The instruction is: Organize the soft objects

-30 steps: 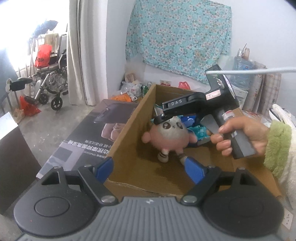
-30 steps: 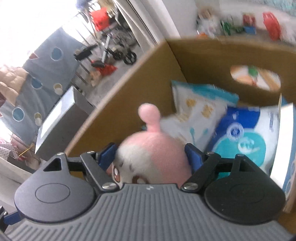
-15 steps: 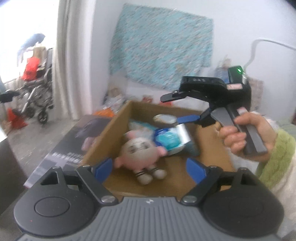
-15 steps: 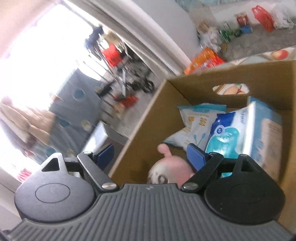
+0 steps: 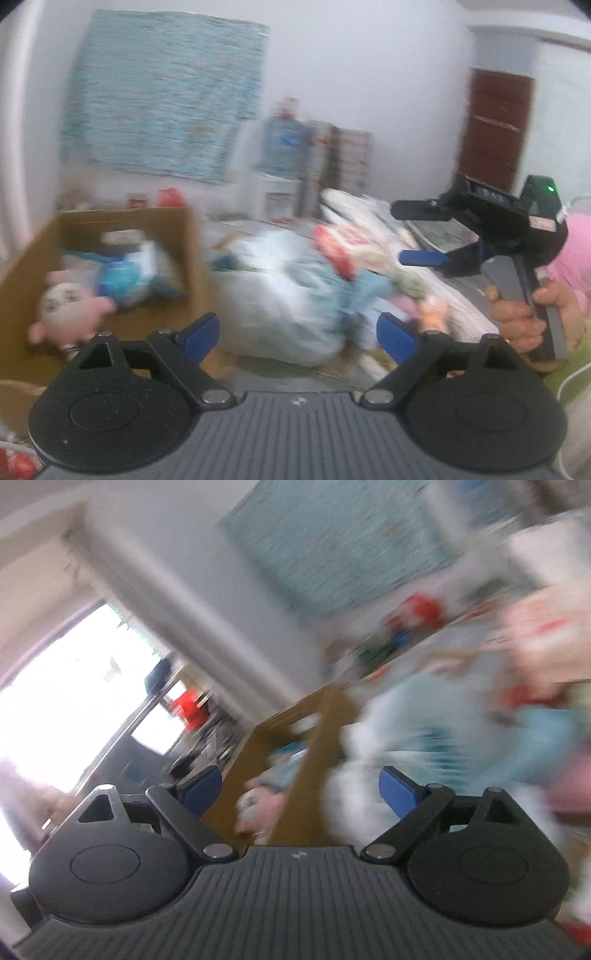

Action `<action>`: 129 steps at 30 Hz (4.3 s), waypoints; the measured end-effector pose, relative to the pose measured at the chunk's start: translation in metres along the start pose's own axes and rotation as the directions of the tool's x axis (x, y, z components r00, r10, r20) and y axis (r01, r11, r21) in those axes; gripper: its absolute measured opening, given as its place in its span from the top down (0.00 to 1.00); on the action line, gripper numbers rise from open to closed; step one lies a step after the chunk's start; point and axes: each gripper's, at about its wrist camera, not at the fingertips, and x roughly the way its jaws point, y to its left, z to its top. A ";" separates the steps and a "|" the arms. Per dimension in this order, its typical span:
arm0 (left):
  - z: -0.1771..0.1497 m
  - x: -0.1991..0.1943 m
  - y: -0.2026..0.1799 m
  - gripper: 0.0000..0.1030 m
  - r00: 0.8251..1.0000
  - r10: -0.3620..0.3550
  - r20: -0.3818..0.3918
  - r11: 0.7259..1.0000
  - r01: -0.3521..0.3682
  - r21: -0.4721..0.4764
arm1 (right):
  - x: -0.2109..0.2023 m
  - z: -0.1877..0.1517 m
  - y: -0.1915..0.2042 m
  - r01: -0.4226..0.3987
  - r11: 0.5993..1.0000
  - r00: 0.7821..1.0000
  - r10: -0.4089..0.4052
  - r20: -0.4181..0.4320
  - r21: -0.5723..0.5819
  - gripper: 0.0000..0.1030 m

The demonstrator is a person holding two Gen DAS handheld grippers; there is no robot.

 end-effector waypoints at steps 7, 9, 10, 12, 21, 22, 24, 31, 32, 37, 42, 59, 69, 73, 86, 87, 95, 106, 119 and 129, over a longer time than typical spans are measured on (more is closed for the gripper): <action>-0.012 0.039 -0.057 0.10 0.991 -0.101 -0.084 0.988 0.110 0.104 | -0.092 -0.053 -0.058 0.176 0.977 0.969 -0.194 0.154 0.123 0.08; -0.016 0.051 -0.070 0.10 0.989 -0.110 -0.100 0.984 0.123 0.131 | -0.101 -0.066 -0.069 0.184 0.970 0.964 -0.209 0.164 0.158 0.08; -0.017 0.058 -0.076 0.10 0.988 -0.113 -0.108 0.981 0.128 0.144 | -0.104 -0.072 -0.077 0.181 0.968 0.964 -0.210 0.165 0.174 0.08; -0.017 0.071 -0.084 0.10 0.988 -0.114 -0.109 0.977 0.131 0.165 | -0.102 -0.077 -0.084 0.176 0.964 0.964 -0.210 0.162 0.201 0.08; 0.023 0.121 -0.093 0.17 0.996 -0.072 -0.048 0.976 0.080 0.201 | -0.074 -0.052 -0.088 0.103 0.966 0.977 -0.143 0.160 0.236 0.08; 0.030 0.129 -0.093 0.18 0.996 -0.073 -0.058 0.974 0.083 0.209 | -0.069 -0.049 -0.090 0.097 0.966 0.977 -0.139 0.164 0.240 0.08; 0.043 0.150 -0.094 0.21 0.992 -0.074 -0.106 0.969 0.097 0.225 | -0.060 -0.042 -0.097 0.091 0.962 0.975 -0.139 0.173 0.258 0.08; 0.061 0.225 -0.108 0.33 0.959 -0.039 -0.279 0.952 0.121 0.282 | -0.049 -0.028 -0.118 0.080 0.943 0.964 -0.156 0.216 0.323 0.09; 0.061 0.235 -0.111 0.33 0.953 -0.043 -0.300 0.947 0.135 0.292 | -0.050 -0.027 -0.122 0.076 0.941 0.962 -0.156 0.224 0.330 0.09; 0.056 0.278 -0.122 0.34 0.922 0.011 -0.388 0.930 0.133 0.342 | -0.052 -0.021 -0.136 0.065 0.934 0.959 -0.156 0.237 0.350 0.09; 0.050 0.307 -0.124 0.52 0.885 0.056 -0.462 0.926 0.127 0.355 | -0.051 -0.020 -0.150 0.049 0.926 0.958 -0.149 0.245 0.374 0.08; 0.082 0.296 -0.098 0.92 0.948 0.074 -0.308 0.967 0.008 0.256 | -0.040 -0.028 -0.173 0.033 0.905 0.965 -0.139 0.222 0.424 0.08; 0.115 0.218 -0.107 0.92 0.995 0.020 -0.099 0.969 0.005 0.249 | -0.049 -0.036 -0.158 0.020 0.917 0.964 -0.124 0.236 0.398 0.08; 0.120 0.182 -0.117 0.92 0.999 -0.014 -0.033 0.966 0.022 0.258 | -0.056 -0.038 -0.150 0.007 0.922 0.961 -0.113 0.251 0.387 0.08; 0.081 0.088 -0.075 0.92 0.938 -0.331 -0.104 0.943 0.324 -0.076 | -0.103 -0.058 -0.130 -0.027 0.930 0.943 -0.099 0.319 0.367 0.08; 0.067 0.090 -0.066 0.92 0.941 -0.316 -0.124 0.946 0.303 -0.113 | -0.105 -0.060 -0.129 -0.026 0.929 0.943 -0.099 0.318 0.368 0.08; -0.039 0.130 -0.001 0.92 0.941 -0.063 -0.332 0.968 -0.022 -0.248 | -0.095 -0.090 -0.114 0.020 0.937 0.974 -0.097 0.204 0.350 0.08; -0.056 0.134 -0.015 0.91 0.952 -0.024 -0.306 0.981 -0.037 -0.193 | -0.038 -0.134 -0.099 0.049 0.934 0.999 -0.045 -0.020 0.355 0.09; -0.061 0.172 -0.038 0.74 0.942 -0.203 -0.268 0.941 0.112 -0.319 | -0.045 -0.125 -0.110 0.083 0.920 0.996 -0.090 -0.001 0.382 0.09; -0.066 0.149 -0.029 0.43 0.928 -0.319 -0.193 0.918 0.252 -0.306 | -0.047 -0.114 -0.113 0.007 0.921 0.998 -0.028 0.048 0.390 0.09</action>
